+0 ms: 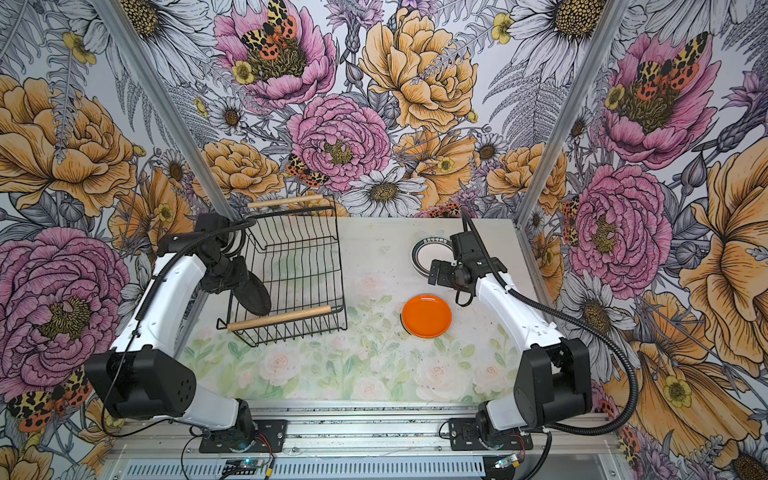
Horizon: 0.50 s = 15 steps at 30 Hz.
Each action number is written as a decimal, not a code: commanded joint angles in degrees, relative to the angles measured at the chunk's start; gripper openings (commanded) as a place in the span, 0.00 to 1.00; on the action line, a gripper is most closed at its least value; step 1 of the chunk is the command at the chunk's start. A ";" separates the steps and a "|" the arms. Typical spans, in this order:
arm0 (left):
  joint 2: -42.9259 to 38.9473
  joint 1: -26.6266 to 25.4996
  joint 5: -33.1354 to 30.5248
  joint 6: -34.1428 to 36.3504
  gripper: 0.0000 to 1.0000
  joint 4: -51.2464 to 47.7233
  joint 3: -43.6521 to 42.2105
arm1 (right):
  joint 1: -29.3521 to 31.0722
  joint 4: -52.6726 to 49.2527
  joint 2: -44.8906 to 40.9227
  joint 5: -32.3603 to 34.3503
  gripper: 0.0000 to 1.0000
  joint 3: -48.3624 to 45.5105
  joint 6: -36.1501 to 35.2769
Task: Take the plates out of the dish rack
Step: 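Lift the dark green plate up out of the rack with the left gripper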
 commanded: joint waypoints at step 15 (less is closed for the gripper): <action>-18.12 -21.60 3.49 -39.75 0.00 52.79 -9.31 | -1.23 12.35 -20.99 -7.18 0.99 -3.33 1.08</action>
